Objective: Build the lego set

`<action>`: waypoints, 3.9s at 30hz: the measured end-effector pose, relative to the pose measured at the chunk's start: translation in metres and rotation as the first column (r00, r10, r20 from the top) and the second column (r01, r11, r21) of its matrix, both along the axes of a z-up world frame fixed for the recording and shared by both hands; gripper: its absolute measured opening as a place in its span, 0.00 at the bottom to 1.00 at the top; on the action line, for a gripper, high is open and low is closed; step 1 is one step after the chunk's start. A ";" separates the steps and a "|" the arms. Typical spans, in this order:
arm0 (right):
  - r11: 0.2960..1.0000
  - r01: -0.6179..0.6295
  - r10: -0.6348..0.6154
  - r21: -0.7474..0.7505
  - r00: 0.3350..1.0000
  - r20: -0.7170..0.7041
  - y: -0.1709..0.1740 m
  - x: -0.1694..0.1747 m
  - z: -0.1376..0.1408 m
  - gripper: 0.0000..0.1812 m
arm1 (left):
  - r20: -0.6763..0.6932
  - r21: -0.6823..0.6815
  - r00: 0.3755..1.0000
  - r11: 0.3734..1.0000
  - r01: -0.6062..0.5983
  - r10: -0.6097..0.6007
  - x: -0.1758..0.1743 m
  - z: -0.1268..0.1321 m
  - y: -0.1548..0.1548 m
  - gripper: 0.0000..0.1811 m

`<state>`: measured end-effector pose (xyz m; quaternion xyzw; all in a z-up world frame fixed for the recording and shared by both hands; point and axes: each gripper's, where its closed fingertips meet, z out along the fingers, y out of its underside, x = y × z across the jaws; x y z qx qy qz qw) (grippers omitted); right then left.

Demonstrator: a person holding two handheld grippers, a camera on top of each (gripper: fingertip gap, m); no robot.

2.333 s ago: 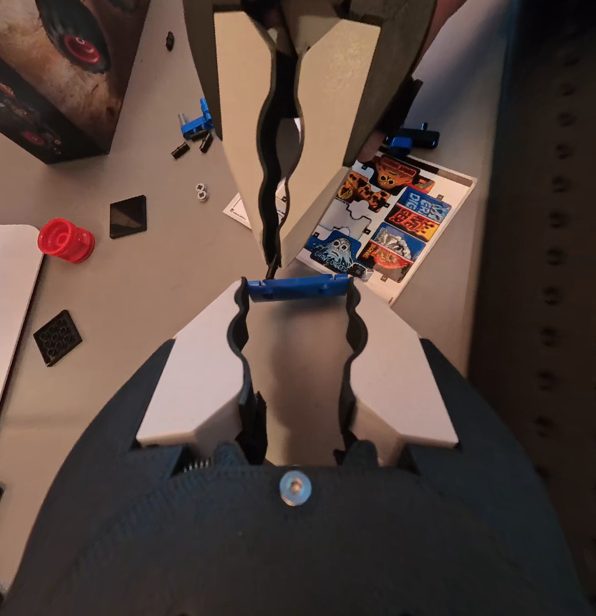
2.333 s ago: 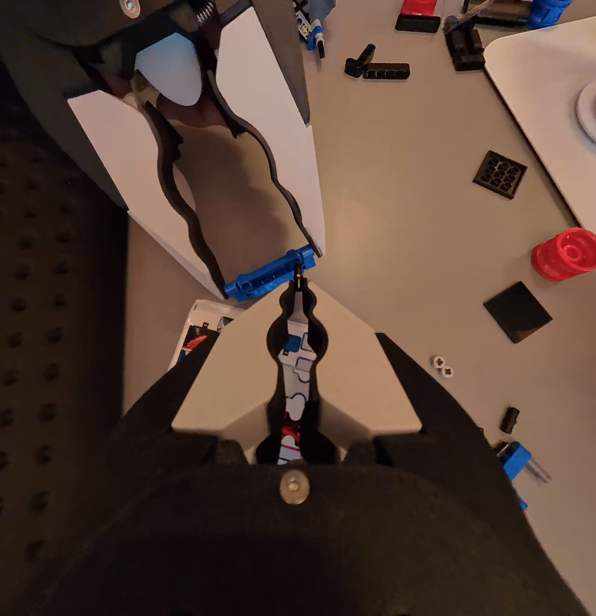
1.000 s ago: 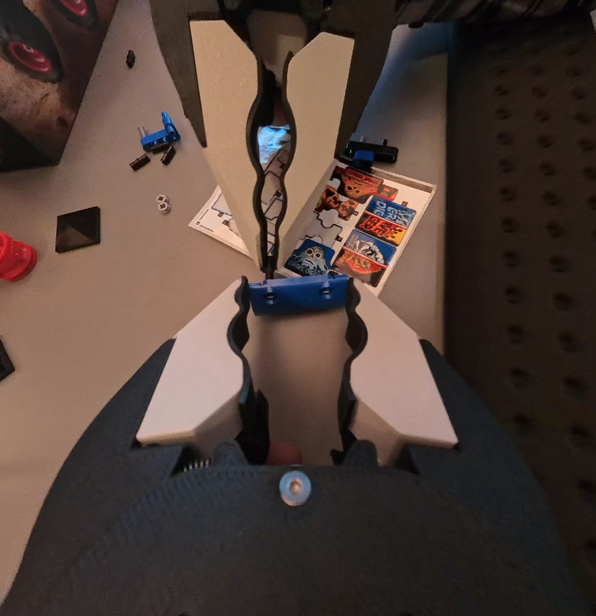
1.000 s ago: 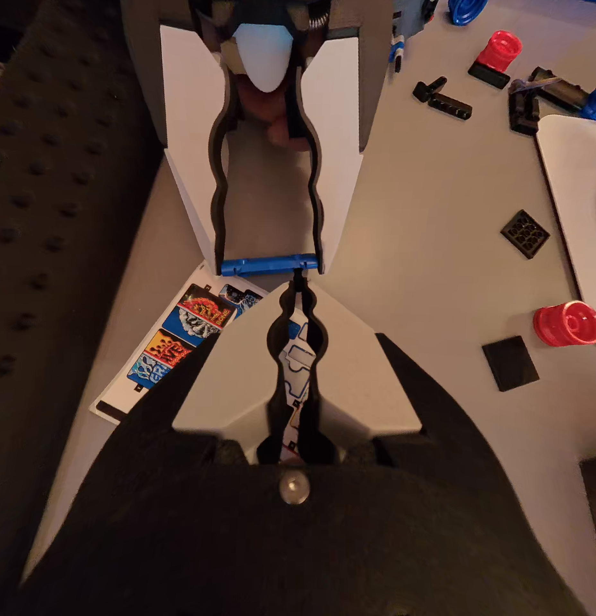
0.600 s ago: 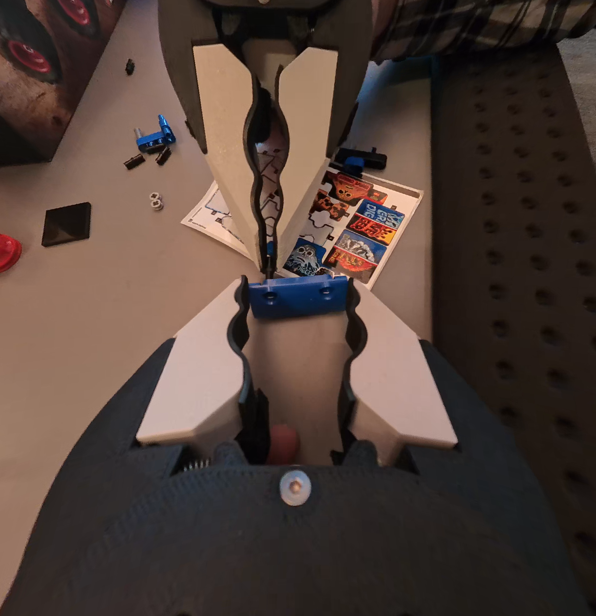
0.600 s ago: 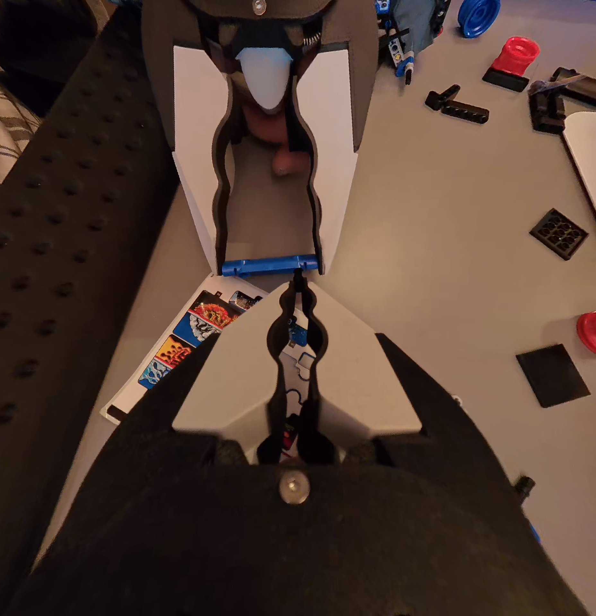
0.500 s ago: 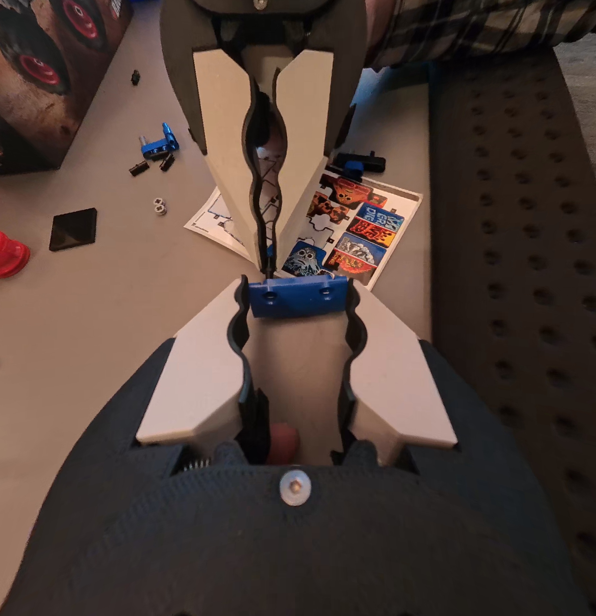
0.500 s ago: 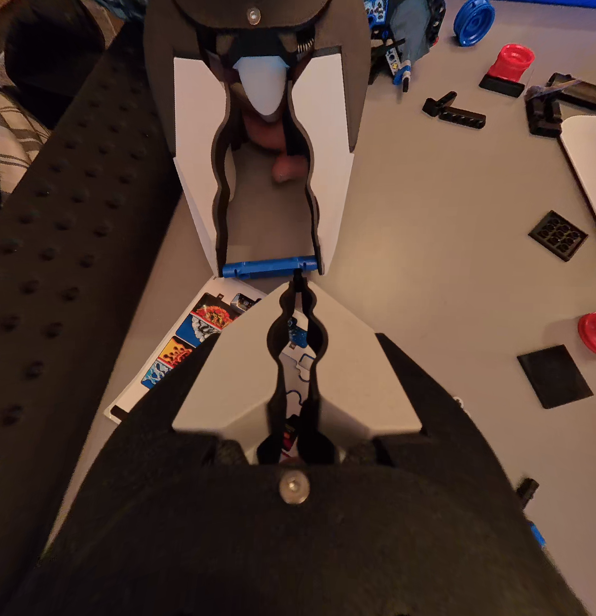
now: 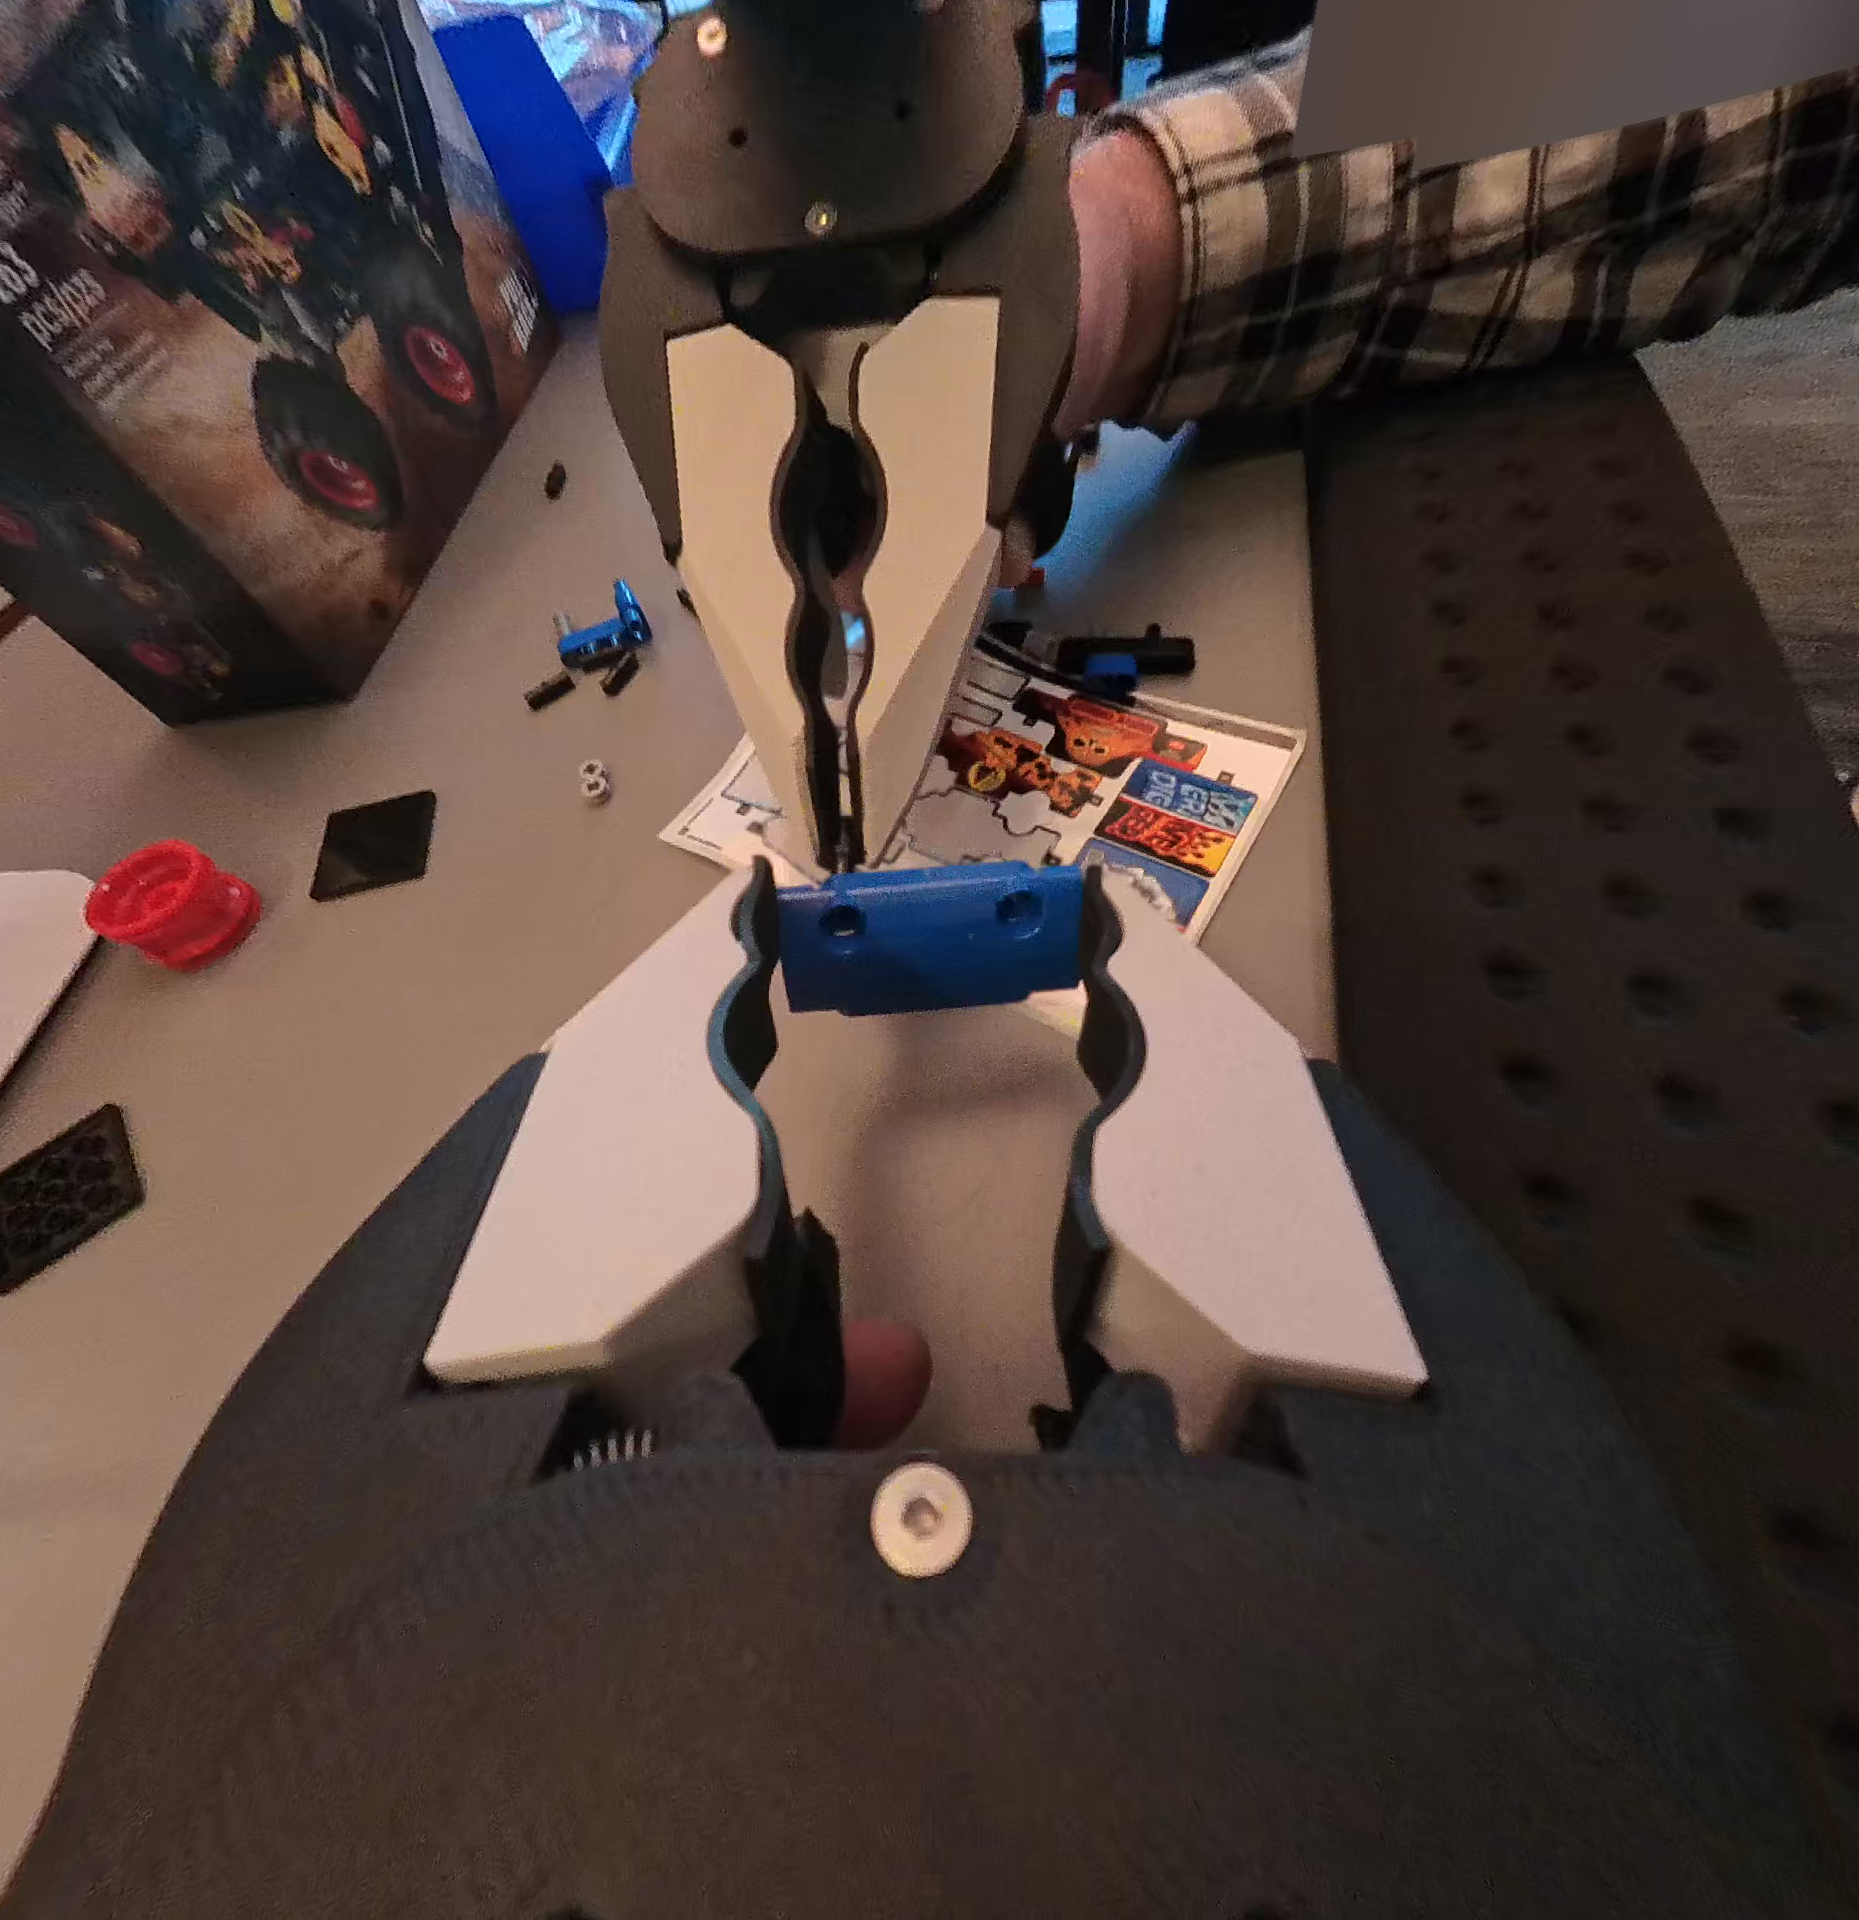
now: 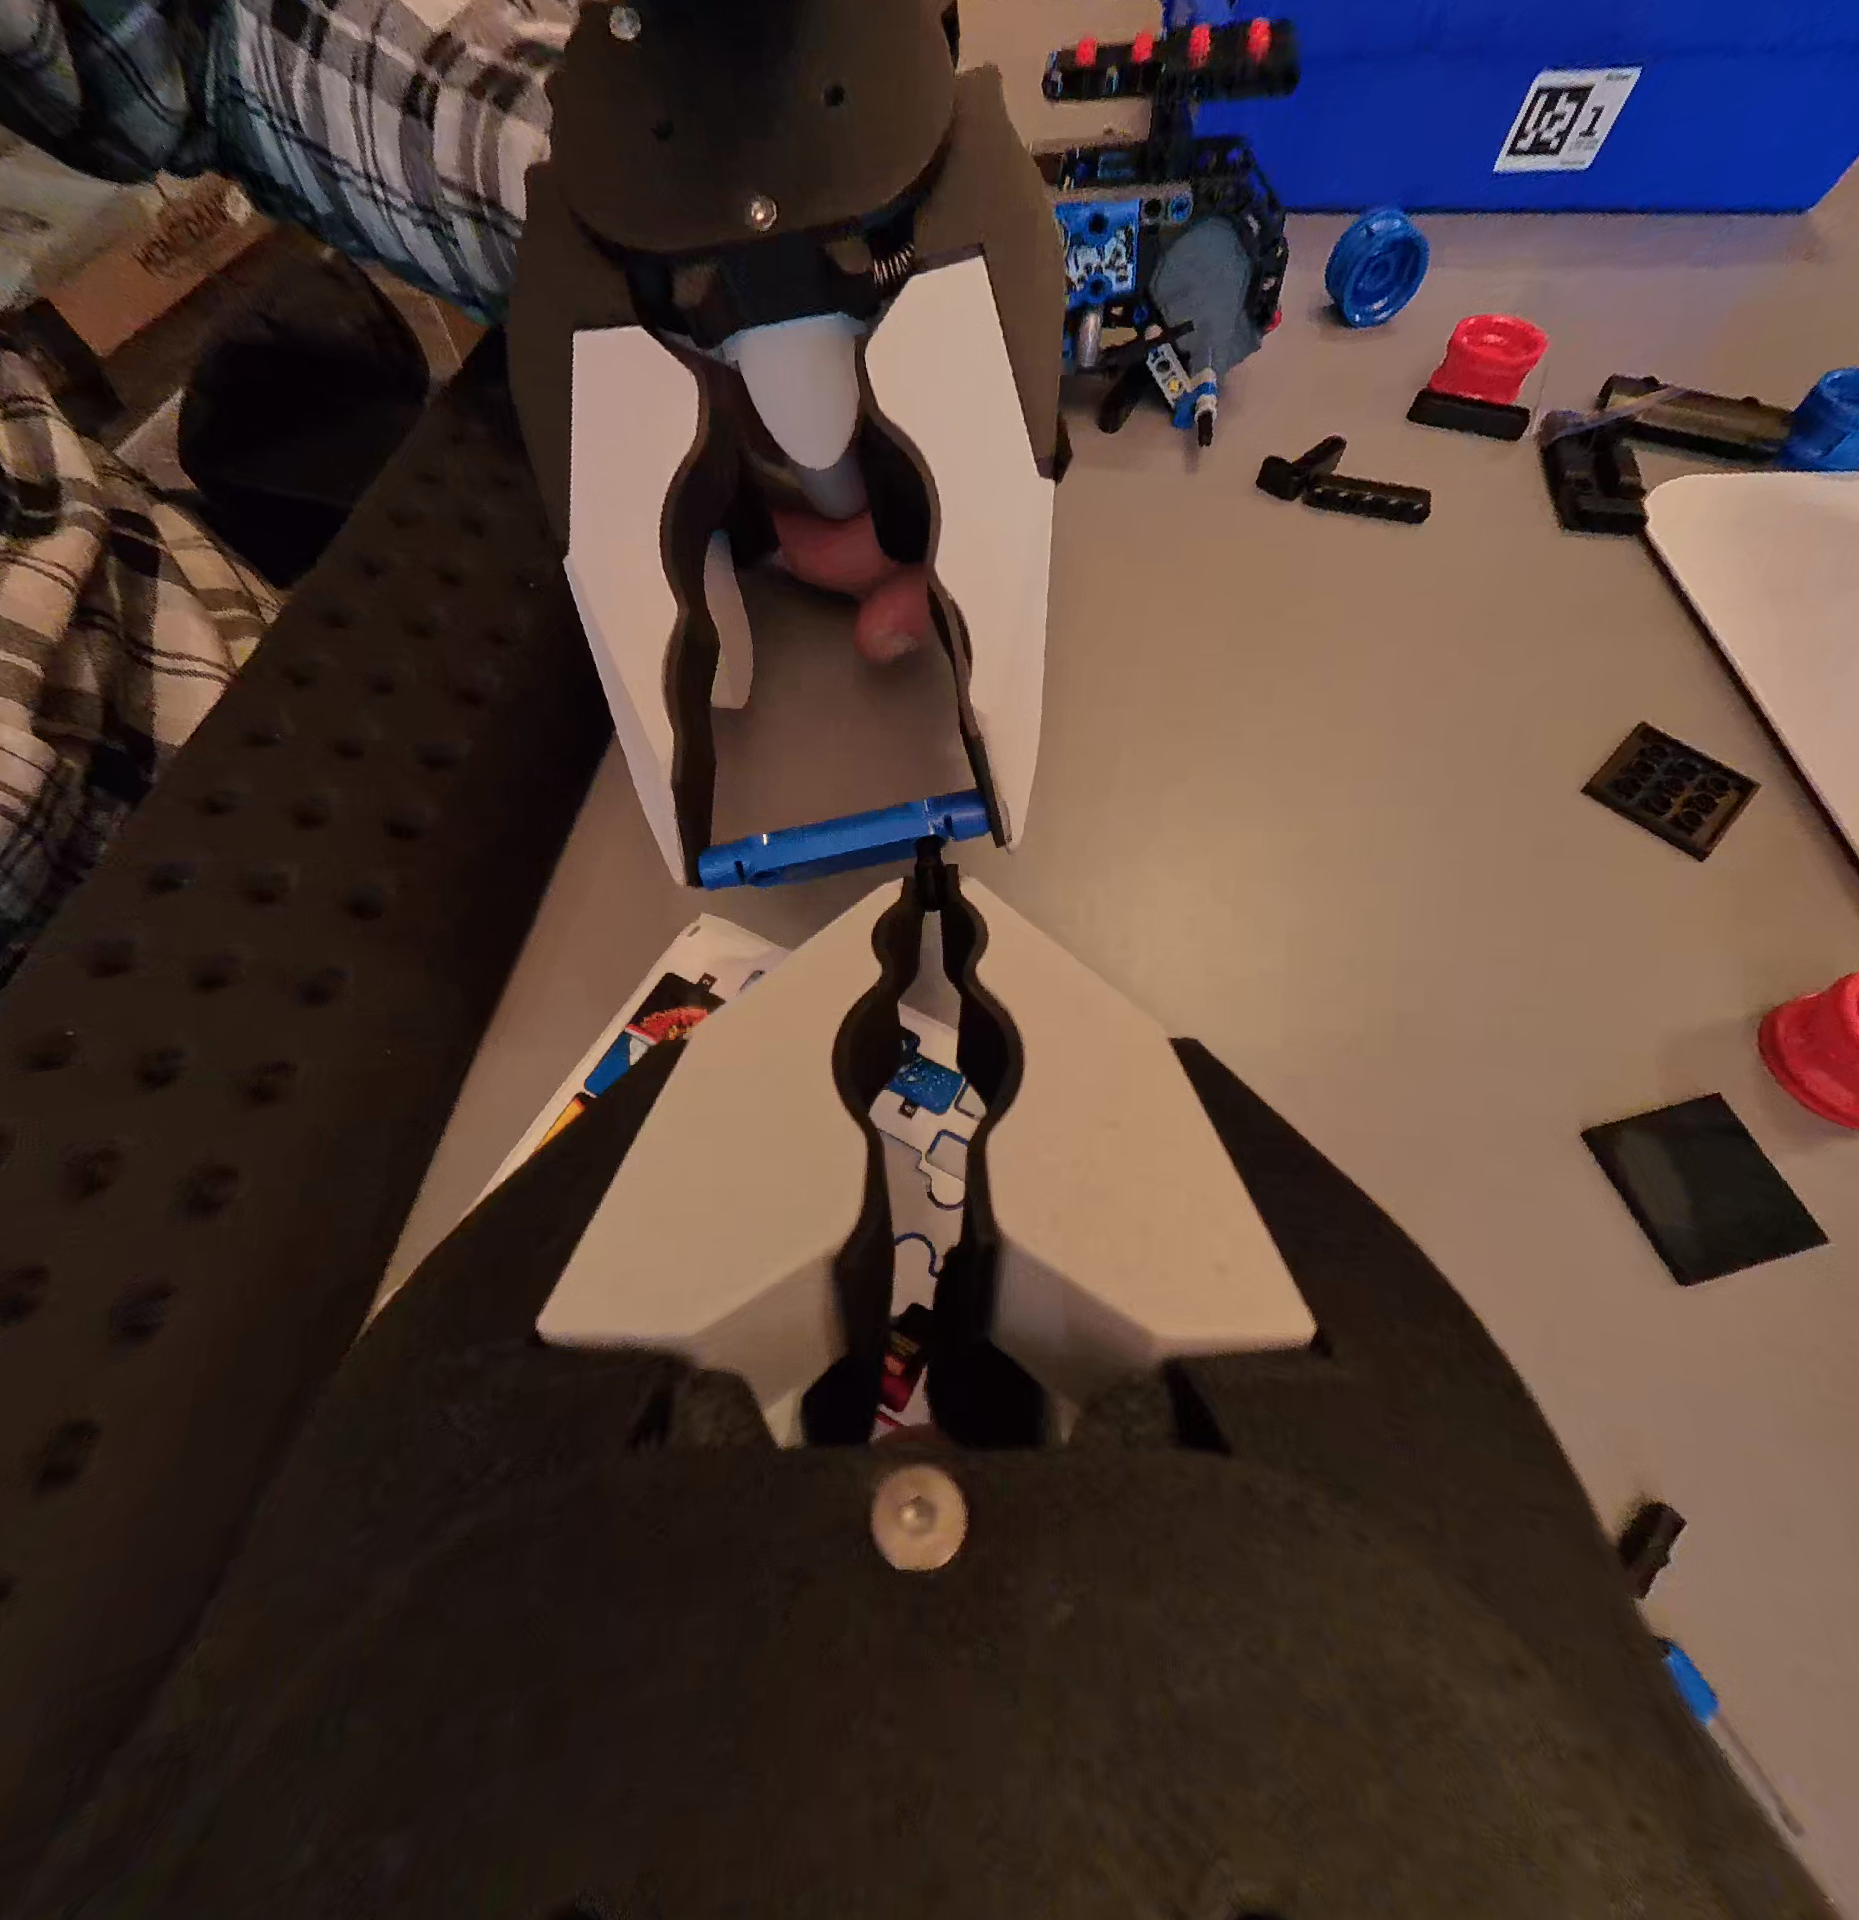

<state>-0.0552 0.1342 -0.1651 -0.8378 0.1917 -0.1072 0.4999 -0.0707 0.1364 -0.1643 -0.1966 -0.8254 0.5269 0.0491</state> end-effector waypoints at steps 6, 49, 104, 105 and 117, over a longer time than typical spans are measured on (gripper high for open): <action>0.995 -0.011 0.009 0.094 1.000 0.016 0.000 -0.003 0.020 0.01 | -0.030 -0.111 0.999 0.994 0.021 -0.025 -0.004 0.022 0.000 0.31; 0.869 0.044 0.082 -0.493 0.970 0.230 -0.004 -0.016 0.006 0.00 | 0.154 0.008 0.983 0.995 0.103 -0.103 -0.018 0.004 -0.004 0.31; 0.916 0.266 -0.310 -0.300 0.945 -0.108 -0.076 -0.054 0.002 0.01 | 0.055 0.282 0.998 0.959 0.016 -0.033 -0.001 -0.043 0.005 0.38; 0.925 0.247 -0.289 -0.288 0.950 -0.116 -0.067 -0.048 0.002 0.01 | 0.067 0.280 0.997 0.960 0.010 -0.030 0.000 -0.043 0.005 0.41; 0.990 0.128 -0.140 -0.063 0.956 -0.260 -0.008 -0.026 0.011 0.01 | 0.522 -0.084 0.853 0.995 0.053 -0.001 -0.010 0.014 -0.011 0.17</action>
